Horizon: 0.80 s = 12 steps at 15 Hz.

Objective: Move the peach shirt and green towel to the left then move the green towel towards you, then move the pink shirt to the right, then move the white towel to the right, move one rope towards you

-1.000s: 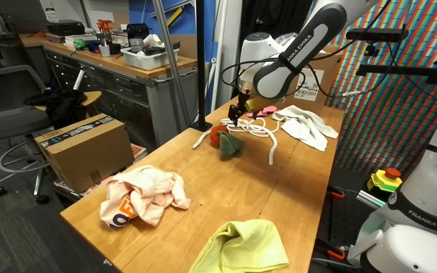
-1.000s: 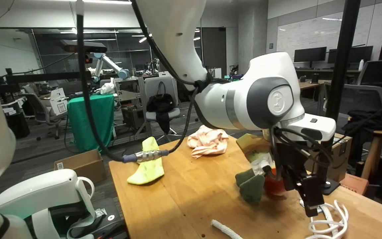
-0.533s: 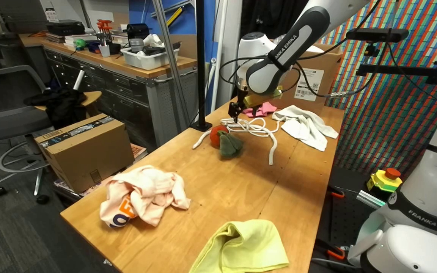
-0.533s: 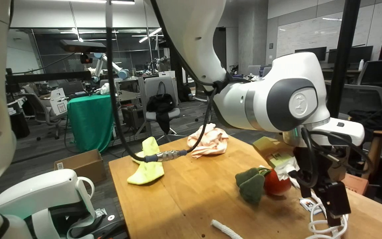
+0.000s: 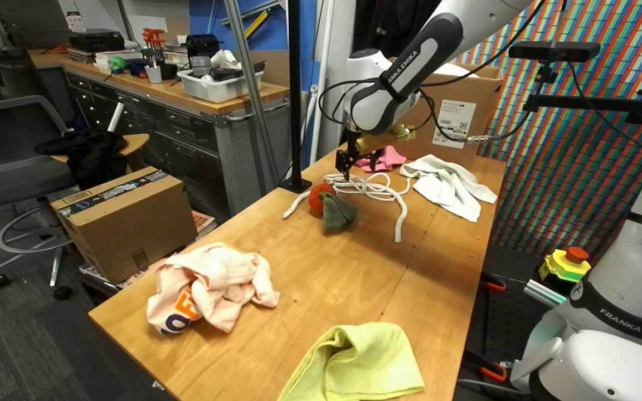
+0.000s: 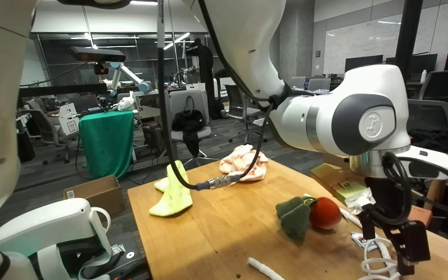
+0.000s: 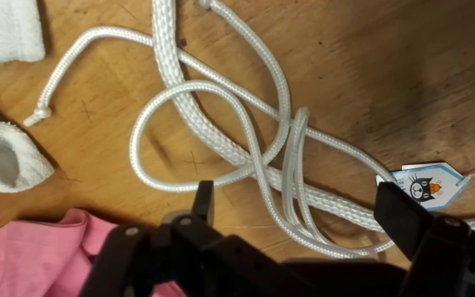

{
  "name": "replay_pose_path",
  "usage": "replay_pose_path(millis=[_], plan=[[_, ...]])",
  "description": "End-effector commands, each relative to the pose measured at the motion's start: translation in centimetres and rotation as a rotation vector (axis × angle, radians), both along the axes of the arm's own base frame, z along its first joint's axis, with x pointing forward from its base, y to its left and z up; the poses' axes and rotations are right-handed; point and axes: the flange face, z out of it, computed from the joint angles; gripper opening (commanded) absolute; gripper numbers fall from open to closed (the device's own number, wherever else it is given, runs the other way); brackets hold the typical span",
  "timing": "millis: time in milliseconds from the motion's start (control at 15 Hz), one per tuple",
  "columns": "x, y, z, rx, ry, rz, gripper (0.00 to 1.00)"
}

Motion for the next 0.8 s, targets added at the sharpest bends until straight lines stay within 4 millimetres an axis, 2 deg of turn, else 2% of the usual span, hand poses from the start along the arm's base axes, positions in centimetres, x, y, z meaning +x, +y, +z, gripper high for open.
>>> replay_pose_path(millis=[0,267,733], plan=[[1.6,-1.0,0.3,0.031,0.028,0.021,1.00],[1.9,-1.6,0.2,0.062,0.072,0.042,1.00],[1.1,-3.2,0.2,0.073,0.148,0.051,1.00]])
